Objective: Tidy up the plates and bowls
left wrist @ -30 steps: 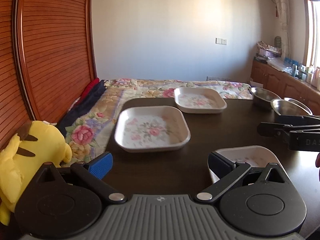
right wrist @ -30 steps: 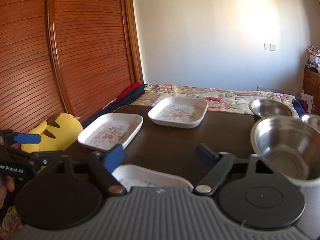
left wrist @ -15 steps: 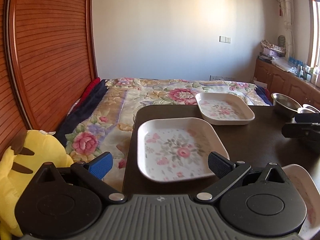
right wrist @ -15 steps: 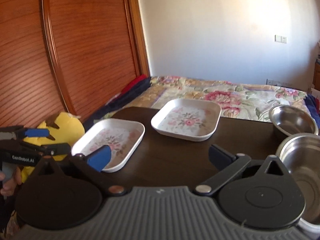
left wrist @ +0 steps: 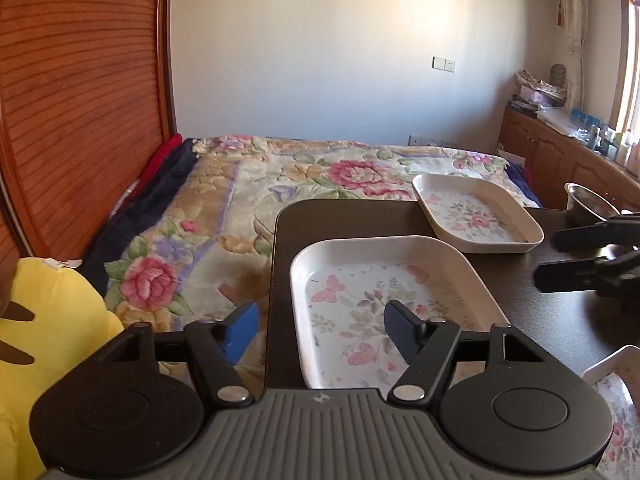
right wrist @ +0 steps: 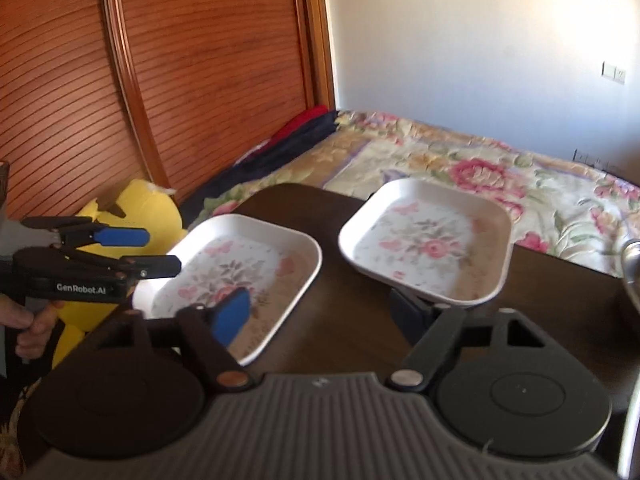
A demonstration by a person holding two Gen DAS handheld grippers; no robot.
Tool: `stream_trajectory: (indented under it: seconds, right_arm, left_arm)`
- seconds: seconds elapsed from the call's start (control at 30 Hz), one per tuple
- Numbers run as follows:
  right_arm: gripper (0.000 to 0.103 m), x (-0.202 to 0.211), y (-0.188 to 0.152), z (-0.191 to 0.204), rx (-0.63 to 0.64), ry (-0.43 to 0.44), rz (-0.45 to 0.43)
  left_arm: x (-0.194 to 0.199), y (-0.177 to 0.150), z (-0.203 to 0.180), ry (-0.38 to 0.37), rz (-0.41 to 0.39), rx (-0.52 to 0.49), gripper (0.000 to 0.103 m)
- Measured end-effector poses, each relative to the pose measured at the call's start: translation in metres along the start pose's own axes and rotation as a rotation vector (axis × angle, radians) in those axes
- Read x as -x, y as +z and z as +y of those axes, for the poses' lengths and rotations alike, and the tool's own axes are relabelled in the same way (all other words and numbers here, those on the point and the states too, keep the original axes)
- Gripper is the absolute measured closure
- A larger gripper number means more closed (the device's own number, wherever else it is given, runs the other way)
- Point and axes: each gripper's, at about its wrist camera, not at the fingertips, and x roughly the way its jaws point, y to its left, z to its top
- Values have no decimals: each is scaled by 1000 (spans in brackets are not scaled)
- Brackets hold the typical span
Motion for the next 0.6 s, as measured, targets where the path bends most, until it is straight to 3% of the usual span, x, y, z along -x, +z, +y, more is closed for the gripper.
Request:
stream_trajectory:
  seconds: [0.1, 0.37, 0.43, 0.6]
  right_arm:
    - [45, -14, 2, 3, 7, 11, 36]
    - [63, -41, -3, 3, -18, 34, 103]
    - [72, -43, -2, 6, -16, 38, 111]
    - [75, -44, -4, 12, 1, 41, 122]
  left_arm:
    - [-9, 1, 5, -10, 14, 7, 44]
    - [-20, -3, 12, -14, 31, 16, 70]
    - [-21, -4, 13, -17, 32, 19, 74]
    - [-20, -8, 13, -28, 38, 22, 81]
